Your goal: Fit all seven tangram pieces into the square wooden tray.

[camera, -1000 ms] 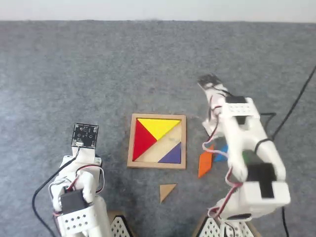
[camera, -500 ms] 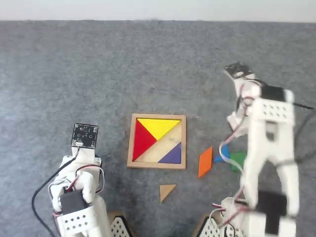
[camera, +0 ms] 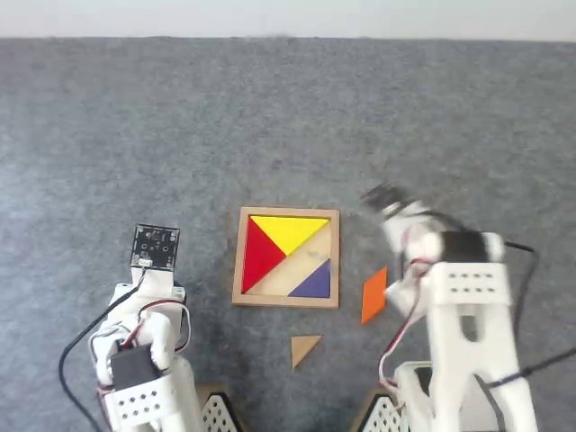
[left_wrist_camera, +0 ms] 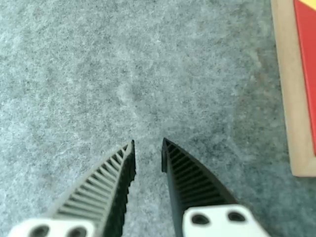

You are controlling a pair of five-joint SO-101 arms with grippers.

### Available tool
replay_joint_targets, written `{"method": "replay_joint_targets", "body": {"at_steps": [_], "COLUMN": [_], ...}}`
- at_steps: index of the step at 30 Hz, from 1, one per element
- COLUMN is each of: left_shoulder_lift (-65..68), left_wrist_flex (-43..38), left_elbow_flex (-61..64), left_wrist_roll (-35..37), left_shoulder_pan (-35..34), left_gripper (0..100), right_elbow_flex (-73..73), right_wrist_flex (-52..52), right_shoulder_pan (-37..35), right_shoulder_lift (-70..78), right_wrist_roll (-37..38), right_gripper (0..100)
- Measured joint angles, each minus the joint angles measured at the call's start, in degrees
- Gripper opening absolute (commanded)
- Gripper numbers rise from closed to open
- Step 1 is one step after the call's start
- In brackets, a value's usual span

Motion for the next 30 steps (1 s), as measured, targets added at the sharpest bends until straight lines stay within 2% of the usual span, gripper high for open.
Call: {"method": "replay_joint_targets", "body": {"at_steps": [5, 10, 13, 17, 30], "left_shoulder_lift": [0.00, 0.00, 0.00, 0.00, 0.00], "left_wrist_flex": [0.00, 0.00, 0.00, 0.00, 0.00], "left_elbow_flex": [0.00, 0.00, 0.00, 0.00, 0.00], "left_wrist_roll": [0.00, 0.00, 0.00, 0.00, 0.00], "left_shoulder_pan": [0.00, 0.00, 0.00, 0.00, 0.00], "left_gripper": [9, 9, 9, 9, 9], "right_elbow_flex": [0.97, 5.71, 8.62, 12.22, 18.37], "right_wrist_flex": [-1.05, -8.18, -12.22, -16.09, -26.46], "right_shoulder_pan": [-18.90, -35.96, -42.90, -47.47, -52.04], "right_shoulder_lift": [-0.26, -0.35, -0.35, -0.35, -0.35], "right_wrist_roll": [0.70, 9.05, 12.40, 15.21, 16.26], "right_gripper": [28.5, 28.5, 28.4, 28.4, 28.4]}}
